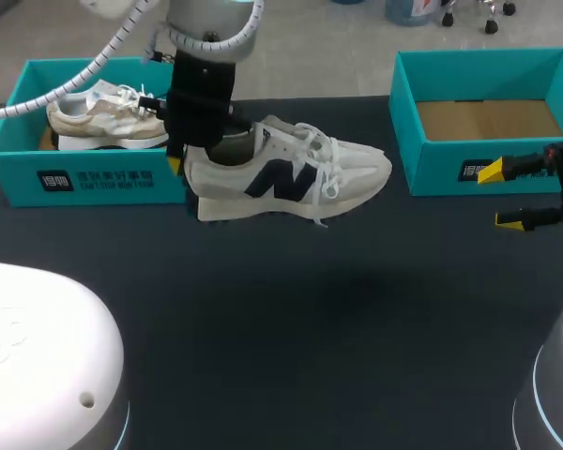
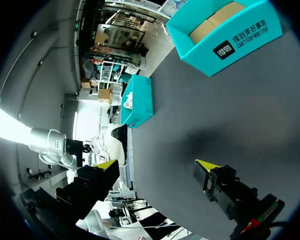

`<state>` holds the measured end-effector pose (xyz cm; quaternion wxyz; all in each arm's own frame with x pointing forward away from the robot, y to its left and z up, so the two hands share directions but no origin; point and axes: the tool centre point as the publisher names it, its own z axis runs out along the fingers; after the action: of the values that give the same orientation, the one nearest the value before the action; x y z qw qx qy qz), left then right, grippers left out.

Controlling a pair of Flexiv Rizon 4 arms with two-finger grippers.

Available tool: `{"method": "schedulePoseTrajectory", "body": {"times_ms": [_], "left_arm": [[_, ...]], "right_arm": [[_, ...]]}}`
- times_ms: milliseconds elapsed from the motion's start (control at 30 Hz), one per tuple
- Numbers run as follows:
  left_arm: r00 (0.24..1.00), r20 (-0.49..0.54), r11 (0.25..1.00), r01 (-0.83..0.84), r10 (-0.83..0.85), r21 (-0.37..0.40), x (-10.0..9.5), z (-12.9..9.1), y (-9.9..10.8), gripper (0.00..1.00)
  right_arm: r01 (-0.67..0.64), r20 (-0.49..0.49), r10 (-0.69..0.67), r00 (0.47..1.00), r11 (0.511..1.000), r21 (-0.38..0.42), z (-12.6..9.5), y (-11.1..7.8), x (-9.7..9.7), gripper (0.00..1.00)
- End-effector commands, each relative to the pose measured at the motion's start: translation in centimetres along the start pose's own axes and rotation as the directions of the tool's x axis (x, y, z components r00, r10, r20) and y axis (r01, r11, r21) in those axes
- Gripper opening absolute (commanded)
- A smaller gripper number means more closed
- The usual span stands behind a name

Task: Take the shoe out of the shoebox, open the shoe tongue, remove and reinsert the insole, then place the shoe into the shoebox

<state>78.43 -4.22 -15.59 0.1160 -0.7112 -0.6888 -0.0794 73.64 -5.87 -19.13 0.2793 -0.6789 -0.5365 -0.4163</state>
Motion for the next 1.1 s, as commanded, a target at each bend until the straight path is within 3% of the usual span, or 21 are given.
{"method": "schedulePoseTrajectory", "body": {"times_ms": [33, 233, 533, 1100], "left_arm": [[1.0, -0.006, 1.0, -0.013, 0.013, 0.012, -0.6, 1.9, 0.2, 0.0], [0.999, 0.01, 0.999, -0.043, 0.043, -0.032, -1.7, 4.7, 0.4, 0.0], [0.998, 0.029, 0.998, -0.048, 0.05, -0.037, -3.7, 9.8, 0.8, 0.0], [0.998, -0.022, 0.993, -0.069, 0.067, -0.091, -5.7, 17.1, 0.4, 0.0]], "right_arm": [[-0.001, 0.004, 0.001, 1.0, 1.0, -0.001, 0.0, -0.1, 0.0, 1.0], [-0.001, 0.004, 0.001, 1.0, 1.0, -0.001, 0.0, -0.1, 0.0, 1.0], [-0.001, 0.004, 0.001, 1.0, 1.0, -0.001, 0.0, -0.1, 0.0, 1.0], [-0.001, 0.004, 0.001, 1.0, 1.0, -0.001, 0.0, -0.1, 0.0, 1.0]]}}
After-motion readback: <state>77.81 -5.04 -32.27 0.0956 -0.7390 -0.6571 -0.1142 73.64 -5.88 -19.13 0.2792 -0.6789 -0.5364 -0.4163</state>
